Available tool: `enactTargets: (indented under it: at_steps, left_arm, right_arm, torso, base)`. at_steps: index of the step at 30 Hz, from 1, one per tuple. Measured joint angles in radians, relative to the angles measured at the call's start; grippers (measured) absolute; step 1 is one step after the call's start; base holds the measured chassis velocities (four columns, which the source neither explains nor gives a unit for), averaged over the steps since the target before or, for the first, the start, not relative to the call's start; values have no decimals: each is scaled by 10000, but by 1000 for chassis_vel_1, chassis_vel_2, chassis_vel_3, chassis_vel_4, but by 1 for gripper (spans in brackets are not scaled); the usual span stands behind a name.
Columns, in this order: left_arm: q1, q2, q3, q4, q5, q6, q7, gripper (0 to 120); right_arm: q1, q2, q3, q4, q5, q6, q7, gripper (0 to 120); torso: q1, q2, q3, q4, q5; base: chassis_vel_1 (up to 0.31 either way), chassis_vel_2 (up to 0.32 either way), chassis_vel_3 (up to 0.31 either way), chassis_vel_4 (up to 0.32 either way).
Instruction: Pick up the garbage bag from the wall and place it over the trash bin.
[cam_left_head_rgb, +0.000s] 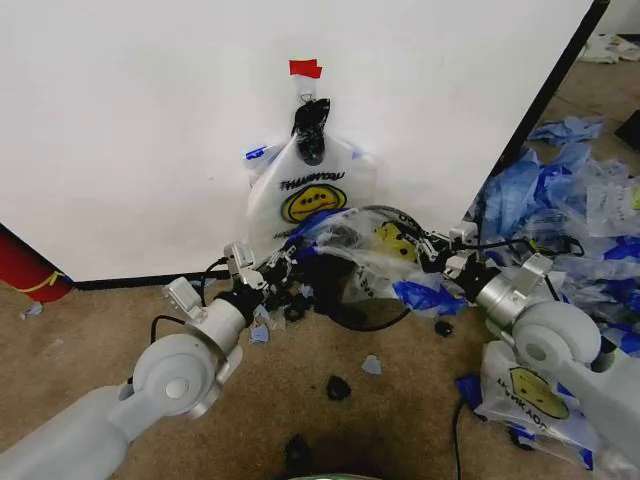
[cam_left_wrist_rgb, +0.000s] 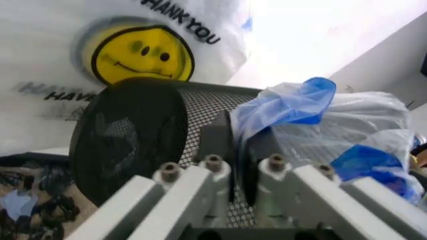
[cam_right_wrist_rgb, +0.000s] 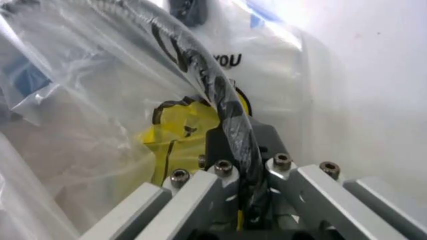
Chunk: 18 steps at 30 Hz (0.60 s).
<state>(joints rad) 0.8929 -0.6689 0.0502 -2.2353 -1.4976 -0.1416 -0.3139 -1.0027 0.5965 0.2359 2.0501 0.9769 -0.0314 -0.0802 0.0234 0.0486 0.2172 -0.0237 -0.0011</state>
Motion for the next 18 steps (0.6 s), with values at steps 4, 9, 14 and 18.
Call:
enactTargets:
  at_steps: [4,9,14,18]
  left_arm:
    - [104,86,-176,-92,-168,-107,73,20]
    - [170,165,-377,-187,-322,-167,-32,36]
    - [558,414,-778,-554,-420,-205,-108,62]
    - [644,455,-879,-673,-484,-183,-174,76]
  right_arm:
    - [-55,112,-125,-10,-227,-88,124,0]
    - [-126,224,-211,-32,-687,-135,200,0]
    - [-290,390,-297,-137,-1294,-48,270,0]
    - [-327,448,-300,-112,-1450,-60,372,0]
  torso:
    - [0,0,0,1,2]
    - [0,0,0,1,1]
    - [0,0,0,2,1]
    - [0,0,0,2,1]
  base:
    - [0,0,0,0]
    - [0,0,0,0]
    - [0,0,0,0]
    - [0,0,0,0]
